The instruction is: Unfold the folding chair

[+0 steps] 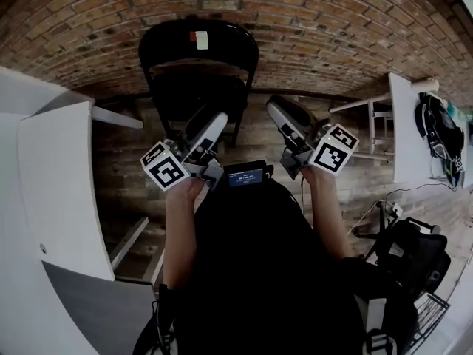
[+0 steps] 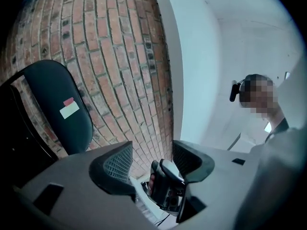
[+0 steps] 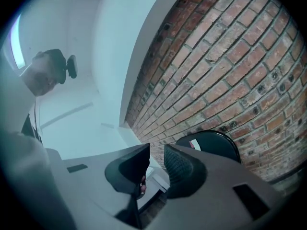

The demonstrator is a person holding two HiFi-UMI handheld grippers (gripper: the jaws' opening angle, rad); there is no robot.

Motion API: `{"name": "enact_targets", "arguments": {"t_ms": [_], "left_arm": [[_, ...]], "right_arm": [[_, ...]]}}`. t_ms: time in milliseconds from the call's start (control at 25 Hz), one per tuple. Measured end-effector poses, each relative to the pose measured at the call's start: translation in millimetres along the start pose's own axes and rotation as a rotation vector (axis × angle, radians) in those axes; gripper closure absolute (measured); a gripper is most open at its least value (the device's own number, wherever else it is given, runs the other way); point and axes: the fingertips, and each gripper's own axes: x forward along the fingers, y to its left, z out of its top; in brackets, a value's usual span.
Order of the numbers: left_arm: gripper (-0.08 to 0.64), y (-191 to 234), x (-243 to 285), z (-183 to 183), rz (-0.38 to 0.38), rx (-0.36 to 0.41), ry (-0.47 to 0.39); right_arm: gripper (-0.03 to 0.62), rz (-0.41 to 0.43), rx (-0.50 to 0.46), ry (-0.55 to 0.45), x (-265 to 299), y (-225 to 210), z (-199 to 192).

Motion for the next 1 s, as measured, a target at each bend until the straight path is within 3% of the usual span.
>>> {"name": "enact_targets", "arguments": {"t_ms": [360,800,1000], "left_arm": [[0.293,44.4,10.1,12.7,0.040,-0.054,-0.002],[0.293,99.3,41.7,23.2,0.219,-0.015,-0.030],[0.287,116.2,58.3,21.9,0.275,-0.004,-0.025]], "right_arm": [[0.465,-0.061,-0.059,0.113,32.8,-38.9,0.1],[0.414,-0.036,-0.180,0.321,100.8,-152.6,17.7],[0.402,-0.067,-0.293,0.429,127.1,-200.7,17.7]]}}
